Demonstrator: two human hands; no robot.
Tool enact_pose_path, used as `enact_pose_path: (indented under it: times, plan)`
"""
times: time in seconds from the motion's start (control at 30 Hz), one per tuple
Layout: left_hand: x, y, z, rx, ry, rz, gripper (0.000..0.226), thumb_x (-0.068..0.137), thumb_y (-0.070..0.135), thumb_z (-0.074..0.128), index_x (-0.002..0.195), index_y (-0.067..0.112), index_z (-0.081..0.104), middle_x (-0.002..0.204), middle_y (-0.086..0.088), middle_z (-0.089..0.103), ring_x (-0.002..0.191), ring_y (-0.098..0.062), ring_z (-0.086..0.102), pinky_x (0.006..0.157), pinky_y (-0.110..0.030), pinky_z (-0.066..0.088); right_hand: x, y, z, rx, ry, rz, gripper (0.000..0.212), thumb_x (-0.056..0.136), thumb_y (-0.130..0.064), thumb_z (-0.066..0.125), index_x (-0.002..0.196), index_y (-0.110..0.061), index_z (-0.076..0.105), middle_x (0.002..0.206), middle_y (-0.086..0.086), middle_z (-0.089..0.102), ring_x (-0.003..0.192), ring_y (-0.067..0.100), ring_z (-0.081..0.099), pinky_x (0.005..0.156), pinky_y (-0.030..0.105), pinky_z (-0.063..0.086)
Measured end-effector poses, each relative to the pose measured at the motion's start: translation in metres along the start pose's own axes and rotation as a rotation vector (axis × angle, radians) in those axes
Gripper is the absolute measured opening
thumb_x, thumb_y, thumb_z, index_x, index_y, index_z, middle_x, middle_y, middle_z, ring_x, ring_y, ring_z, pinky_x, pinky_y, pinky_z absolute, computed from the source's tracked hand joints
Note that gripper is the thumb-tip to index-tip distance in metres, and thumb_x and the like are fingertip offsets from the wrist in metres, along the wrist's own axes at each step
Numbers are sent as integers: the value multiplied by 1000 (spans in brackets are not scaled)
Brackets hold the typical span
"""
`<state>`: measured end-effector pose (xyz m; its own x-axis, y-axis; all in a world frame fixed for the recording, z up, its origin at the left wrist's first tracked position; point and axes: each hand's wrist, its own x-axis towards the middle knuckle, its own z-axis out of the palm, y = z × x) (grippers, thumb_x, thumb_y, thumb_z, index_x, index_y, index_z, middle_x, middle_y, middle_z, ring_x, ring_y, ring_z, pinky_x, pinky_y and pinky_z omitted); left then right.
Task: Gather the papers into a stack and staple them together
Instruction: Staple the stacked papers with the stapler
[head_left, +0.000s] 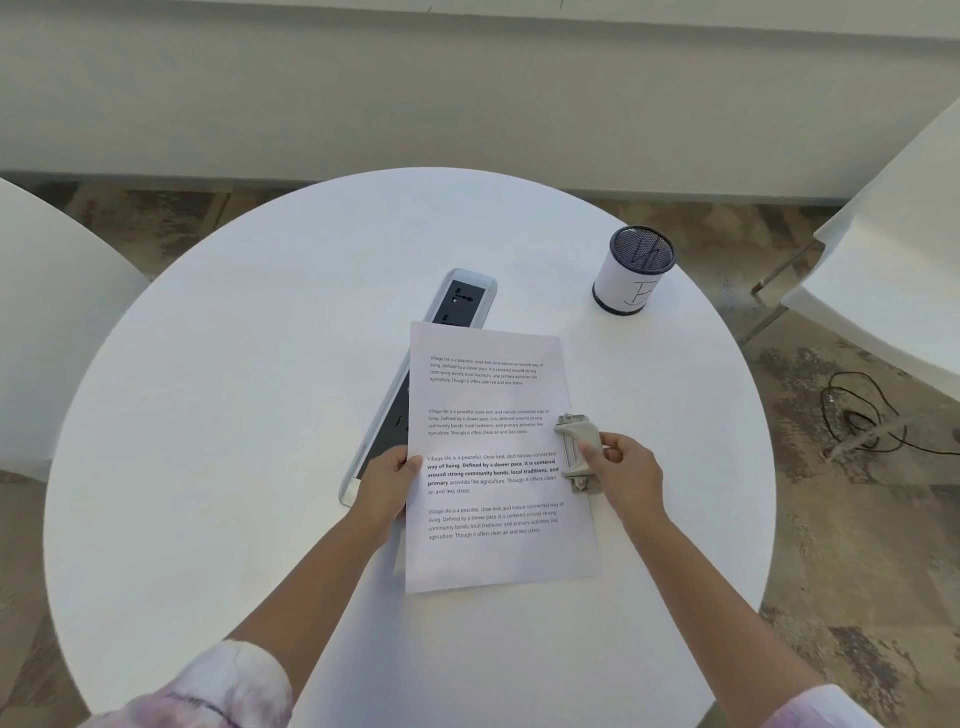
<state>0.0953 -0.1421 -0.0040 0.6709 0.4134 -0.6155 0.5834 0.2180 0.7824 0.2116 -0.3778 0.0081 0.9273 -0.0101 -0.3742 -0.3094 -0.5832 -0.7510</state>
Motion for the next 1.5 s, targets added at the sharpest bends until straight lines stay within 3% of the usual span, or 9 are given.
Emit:
enact_pose_path:
  times: [0.23,0.37,0.53,0.67,0.93,1.07,1.13,1.27,1.5]
  plan:
    - [1,-2,2,10,1,-5,21,97,12,43,88,17,61,89,-6,66,76,-21,58,64,-29,46,15,-14,1,-173,100,-270,27,94,-34,44,113,-17,54,115,5,50,107,23,54,86,35,46]
    - [1,-1,2,24,7,11,22,97,12,43,86,19,61,86,-3,66,73,-17,59,57,-25,45,23,-31,16,-250,-11,-410,38,97,-26,40,131,-9,42,133,6,44,127,22,37,89,5,27]
    - [1,-1,4,31,18,25,22,96,10,43,85,19,61,86,-2,66,75,-19,59,62,-28,47,35,-28,34,-516,-33,-484,55,97,-36,36,143,-8,26,147,11,34,140,26,25,116,37,19]
    - [3,-3,4,67,3,49,19,95,12,46,89,19,63,93,-5,68,82,-23,61,76,-37,49,35,-19,36,-712,-12,-457,65,95,-51,27,147,-14,16,154,7,24,144,24,15,118,44,13]
    - [11,-1,5,89,-5,76,18,95,14,47,91,18,64,93,-6,69,81,-23,61,70,-34,48,40,-13,34,-659,-38,-418,71,92,-59,23,149,-20,6,158,3,14,146,21,6,119,45,6]
    - [11,-3,4,62,-20,66,17,95,16,48,95,18,64,96,-8,70,82,-24,62,73,-36,49,41,-10,35,-642,-26,-431,84,79,-69,5,149,-21,6,158,1,13,146,20,4,119,45,4]
    - [11,-4,3,56,-34,64,17,95,17,48,98,17,64,97,-8,71,84,-25,64,78,-40,50,42,-8,36,-628,-18,-434,85,79,-69,5,148,-21,7,158,1,14,147,20,4,119,45,3]
    - [8,-2,5,45,-25,55,18,96,18,47,98,19,65,91,-4,71,77,-20,64,65,-30,49,46,-4,37,-561,-35,-436,75,87,-63,19,148,-21,10,157,-1,16,147,17,2,119,44,-1]
    - [4,-2,5,63,-30,86,19,96,18,47,96,24,65,93,1,72,81,-18,66,76,-36,51,48,-1,37,-495,-22,-443,81,81,-65,13,147,-19,15,156,-2,19,146,15,3,119,41,-4]
